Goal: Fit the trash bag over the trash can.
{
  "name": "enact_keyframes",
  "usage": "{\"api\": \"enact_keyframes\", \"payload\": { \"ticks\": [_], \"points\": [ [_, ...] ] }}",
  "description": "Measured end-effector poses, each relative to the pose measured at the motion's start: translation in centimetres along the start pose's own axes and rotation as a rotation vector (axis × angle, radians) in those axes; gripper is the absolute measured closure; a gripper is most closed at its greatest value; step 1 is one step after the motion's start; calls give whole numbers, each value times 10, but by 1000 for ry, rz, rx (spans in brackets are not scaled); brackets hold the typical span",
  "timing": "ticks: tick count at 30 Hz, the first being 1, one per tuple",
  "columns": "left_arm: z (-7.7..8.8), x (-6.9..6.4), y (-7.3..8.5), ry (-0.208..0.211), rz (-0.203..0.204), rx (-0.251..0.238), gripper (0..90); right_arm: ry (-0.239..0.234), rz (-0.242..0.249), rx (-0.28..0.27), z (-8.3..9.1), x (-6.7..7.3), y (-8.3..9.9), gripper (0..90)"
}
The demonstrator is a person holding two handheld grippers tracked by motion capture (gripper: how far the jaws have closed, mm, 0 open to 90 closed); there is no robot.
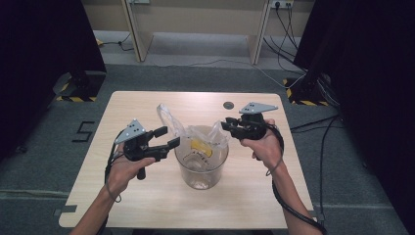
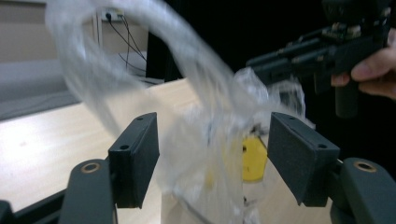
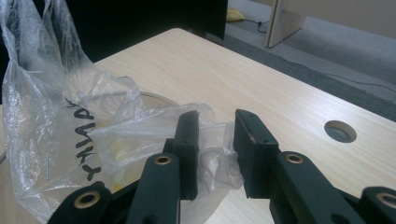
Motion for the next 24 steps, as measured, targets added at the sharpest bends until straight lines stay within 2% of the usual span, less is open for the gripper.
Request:
{"api": "enact_keyframes", "payload": {
  "ticks": [4,7,10,11,12,13,15,19,23,24],
  "points": [
    [-5,-5,-12,-24,-31,-19,323,-8,2,-2,0,3,1,713],
    [-11,-5,-17,-46,-24,-23,317,-16,5,4,0,5,3,715],
    [-20,-1,-17,-54,-9,-26,475,-22,6,1,1,7,4,717],
    [-25,1,-13,-33,3,-23,554,-27,7,2,1,8,6,718],
    [-25,1,-13,-33,3,-23,626,-27,7,2,1,8,6,718],
    [-25,1,-11,-26,6,-23,626,-28,7,1,2,8,6,719],
    [-24,0,-8,-19,-7,-19,804,-33,7,2,4,9,8,721],
    [-14,-2,-2,17,-15,-8,876,-32,3,3,7,8,13,726],
    [4,-2,7,40,-4,4,882,-33,-3,4,9,7,20,730],
    [4,-2,7,40,-4,4,883,-33,-3,4,9,7,20,730]
  ]
}}
Point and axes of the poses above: each handheld gripper's, and its own axes: z roughly backward along the jaws, y roughly out of its underside, x roughly to its left, the point moved 6 cm from there along -z, roughly forward along the jaws, and after that the axes turned 5 degrees about z, right-handed, at the moved point
